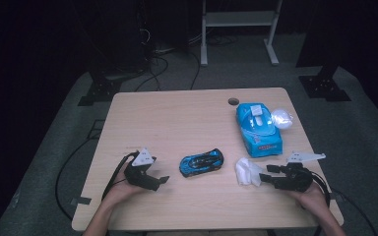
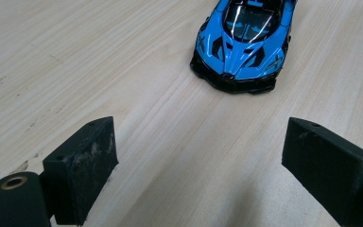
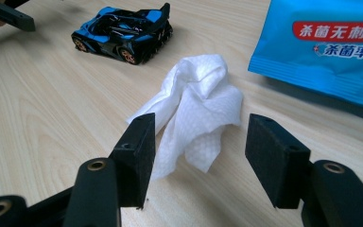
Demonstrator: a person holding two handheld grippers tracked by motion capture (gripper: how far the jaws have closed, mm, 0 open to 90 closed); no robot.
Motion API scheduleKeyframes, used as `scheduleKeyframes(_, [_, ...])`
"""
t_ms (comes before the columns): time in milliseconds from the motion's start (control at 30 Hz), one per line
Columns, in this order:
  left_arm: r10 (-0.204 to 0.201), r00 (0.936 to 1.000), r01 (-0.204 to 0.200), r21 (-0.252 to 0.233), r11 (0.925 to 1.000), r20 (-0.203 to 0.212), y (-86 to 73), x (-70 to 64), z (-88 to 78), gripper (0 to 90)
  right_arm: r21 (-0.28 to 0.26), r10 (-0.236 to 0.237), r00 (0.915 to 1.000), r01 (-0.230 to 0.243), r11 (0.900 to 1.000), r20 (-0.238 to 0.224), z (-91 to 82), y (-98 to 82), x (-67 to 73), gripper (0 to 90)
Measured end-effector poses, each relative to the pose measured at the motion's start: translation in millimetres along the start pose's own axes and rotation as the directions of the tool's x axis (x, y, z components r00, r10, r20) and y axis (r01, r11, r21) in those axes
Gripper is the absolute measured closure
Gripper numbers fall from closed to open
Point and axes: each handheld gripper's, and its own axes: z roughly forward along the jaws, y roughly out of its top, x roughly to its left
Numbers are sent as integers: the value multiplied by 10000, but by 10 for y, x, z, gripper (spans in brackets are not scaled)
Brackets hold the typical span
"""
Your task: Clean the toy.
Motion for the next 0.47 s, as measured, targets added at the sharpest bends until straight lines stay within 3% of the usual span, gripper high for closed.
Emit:
scheduleKeyframes(133, [-105,9999,104,-236,9997,-49,-16,-20,-24,100,0,-24,10000,24,10000,42,-2,-19,12,423])
scheduleKeyframes(467, [-254,9995,251,-169,9995,-181,-60,22,-4,85,-113,83,9999,-82,9999,62,8,-18,25,417])
